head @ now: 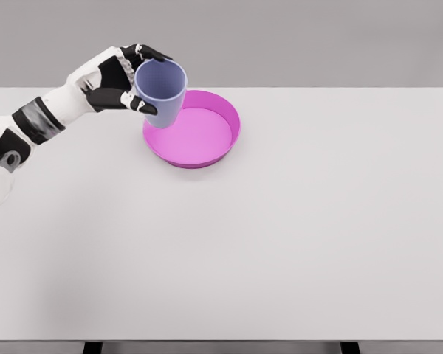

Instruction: Flip the cup with left arm and place it on the plate

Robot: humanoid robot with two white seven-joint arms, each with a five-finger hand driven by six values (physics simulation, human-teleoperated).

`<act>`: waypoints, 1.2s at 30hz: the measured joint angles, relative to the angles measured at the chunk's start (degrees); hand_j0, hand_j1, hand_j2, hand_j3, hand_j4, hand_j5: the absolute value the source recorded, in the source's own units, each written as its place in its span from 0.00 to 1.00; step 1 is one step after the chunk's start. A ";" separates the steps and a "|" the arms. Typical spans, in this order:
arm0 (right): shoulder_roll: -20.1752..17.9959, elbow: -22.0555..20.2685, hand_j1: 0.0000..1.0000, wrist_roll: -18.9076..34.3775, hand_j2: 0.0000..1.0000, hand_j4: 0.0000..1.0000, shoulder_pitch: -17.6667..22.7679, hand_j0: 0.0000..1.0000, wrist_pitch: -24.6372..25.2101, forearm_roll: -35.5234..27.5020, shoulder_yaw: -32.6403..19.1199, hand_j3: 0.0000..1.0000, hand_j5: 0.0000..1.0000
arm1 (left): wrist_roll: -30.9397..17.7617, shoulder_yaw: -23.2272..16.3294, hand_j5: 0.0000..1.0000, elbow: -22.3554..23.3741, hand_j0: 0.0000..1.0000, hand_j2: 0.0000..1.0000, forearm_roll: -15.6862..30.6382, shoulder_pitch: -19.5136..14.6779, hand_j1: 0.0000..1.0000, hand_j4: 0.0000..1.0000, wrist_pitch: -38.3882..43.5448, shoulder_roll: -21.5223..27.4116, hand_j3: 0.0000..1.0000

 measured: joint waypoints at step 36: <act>0.00 0.00 1.00 -0.01 1.00 1.00 0.00 1.00 0.00 -0.01 0.00 1.00 1.00 | 0.01 -0.16 0.57 28.57 0.57 0.57 -3.88 -1.67 0.57 0.57 -7.29 -18.85 0.57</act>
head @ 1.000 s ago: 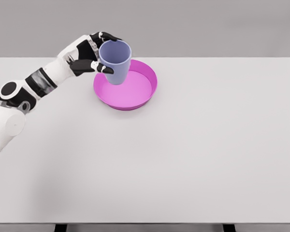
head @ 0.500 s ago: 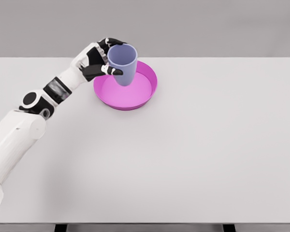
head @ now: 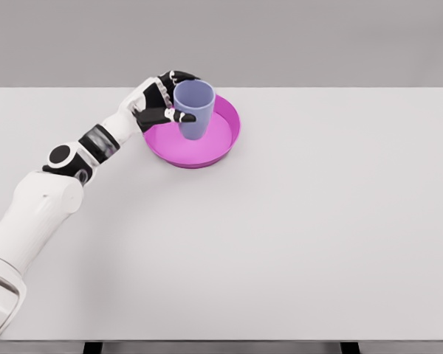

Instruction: Flip the cup with left arm and place it on the plate

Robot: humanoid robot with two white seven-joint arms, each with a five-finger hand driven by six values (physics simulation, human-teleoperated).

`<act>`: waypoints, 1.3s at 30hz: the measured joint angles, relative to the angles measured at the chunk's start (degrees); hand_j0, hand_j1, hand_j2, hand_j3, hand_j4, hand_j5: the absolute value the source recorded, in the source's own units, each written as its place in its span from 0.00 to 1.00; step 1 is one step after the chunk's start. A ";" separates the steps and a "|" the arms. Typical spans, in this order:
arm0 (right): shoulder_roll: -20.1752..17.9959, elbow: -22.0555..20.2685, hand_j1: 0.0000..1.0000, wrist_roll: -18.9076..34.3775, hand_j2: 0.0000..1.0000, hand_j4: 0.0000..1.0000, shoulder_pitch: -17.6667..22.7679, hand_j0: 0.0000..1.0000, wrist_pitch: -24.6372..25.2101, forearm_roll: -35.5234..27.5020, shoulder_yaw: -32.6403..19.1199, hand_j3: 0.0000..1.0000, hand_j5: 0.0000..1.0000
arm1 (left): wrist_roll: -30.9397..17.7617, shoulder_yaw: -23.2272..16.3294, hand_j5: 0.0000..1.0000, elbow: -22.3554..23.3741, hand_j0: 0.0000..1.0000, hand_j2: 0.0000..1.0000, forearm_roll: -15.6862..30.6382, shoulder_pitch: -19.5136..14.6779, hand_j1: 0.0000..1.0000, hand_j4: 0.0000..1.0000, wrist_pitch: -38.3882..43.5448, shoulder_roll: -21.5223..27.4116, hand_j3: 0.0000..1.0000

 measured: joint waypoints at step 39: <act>0.00 0.00 1.00 0.01 1.00 1.00 0.00 1.00 0.00 0.01 0.00 1.00 1.00 | 0.01 -0.04 1.00 4.52 1.00 1.00 -2.26 -0.88 1.00 1.00 -0.68 -1.70 1.00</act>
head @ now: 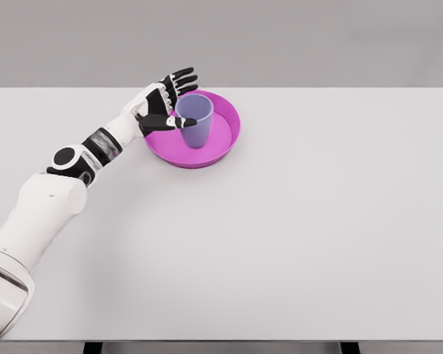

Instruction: Flip the cup with left arm and place it on the plate

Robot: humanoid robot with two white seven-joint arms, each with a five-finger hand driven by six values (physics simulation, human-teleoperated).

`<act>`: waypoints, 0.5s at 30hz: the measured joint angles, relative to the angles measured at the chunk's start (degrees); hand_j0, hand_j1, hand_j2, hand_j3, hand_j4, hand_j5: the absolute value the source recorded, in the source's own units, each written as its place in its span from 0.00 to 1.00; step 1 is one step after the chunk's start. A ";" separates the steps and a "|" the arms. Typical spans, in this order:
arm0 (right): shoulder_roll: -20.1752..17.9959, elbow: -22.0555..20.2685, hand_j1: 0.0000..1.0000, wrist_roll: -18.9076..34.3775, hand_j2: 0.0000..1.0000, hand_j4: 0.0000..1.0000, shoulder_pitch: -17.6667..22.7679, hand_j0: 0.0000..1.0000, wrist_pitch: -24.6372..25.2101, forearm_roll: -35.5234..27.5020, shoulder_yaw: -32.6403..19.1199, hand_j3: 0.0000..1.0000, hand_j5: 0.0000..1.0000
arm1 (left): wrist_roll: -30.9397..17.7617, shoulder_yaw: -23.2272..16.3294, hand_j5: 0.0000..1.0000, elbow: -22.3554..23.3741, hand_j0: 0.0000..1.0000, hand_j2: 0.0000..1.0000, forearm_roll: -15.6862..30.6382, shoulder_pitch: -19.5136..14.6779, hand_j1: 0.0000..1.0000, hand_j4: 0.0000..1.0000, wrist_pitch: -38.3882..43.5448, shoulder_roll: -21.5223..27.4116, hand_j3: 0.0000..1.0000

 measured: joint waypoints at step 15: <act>0.00 0.00 1.00 -0.01 1.00 1.00 0.00 1.00 0.00 -0.01 0.00 1.00 1.00 | 0.00 0.45 1.00 0.57 1.00 1.00 -2.43 -0.09 1.00 1.00 -0.51 1.88 1.00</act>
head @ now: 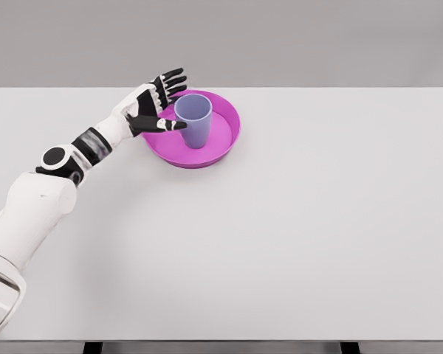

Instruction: Flip the cup with left arm and place it on the plate

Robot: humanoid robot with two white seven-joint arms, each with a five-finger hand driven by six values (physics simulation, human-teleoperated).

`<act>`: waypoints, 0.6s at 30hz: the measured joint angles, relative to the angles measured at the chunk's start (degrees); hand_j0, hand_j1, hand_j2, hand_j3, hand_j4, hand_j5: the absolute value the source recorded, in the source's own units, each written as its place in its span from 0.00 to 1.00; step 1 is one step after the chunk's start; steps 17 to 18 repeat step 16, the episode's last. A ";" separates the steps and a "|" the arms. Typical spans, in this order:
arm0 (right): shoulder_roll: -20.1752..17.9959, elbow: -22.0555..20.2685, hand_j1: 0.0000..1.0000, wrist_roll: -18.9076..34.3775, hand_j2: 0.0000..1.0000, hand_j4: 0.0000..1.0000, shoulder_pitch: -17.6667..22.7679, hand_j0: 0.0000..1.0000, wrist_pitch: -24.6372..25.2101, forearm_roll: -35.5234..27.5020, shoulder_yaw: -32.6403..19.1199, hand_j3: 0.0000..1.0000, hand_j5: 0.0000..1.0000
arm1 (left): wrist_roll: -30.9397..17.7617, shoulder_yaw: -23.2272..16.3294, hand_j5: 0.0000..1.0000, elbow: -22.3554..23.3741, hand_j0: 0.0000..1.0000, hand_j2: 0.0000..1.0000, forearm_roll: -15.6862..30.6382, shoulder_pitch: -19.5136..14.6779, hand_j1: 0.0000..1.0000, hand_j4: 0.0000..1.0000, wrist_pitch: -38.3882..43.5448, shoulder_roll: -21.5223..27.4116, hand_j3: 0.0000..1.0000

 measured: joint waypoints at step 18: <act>0.00 0.00 1.00 0.01 1.00 1.00 0.00 1.00 0.00 0.00 0.00 1.00 1.00 | 0.00 0.87 1.00 -29.80 1.00 1.00 7.77 13.27 1.00 1.00 -0.11 33.01 1.00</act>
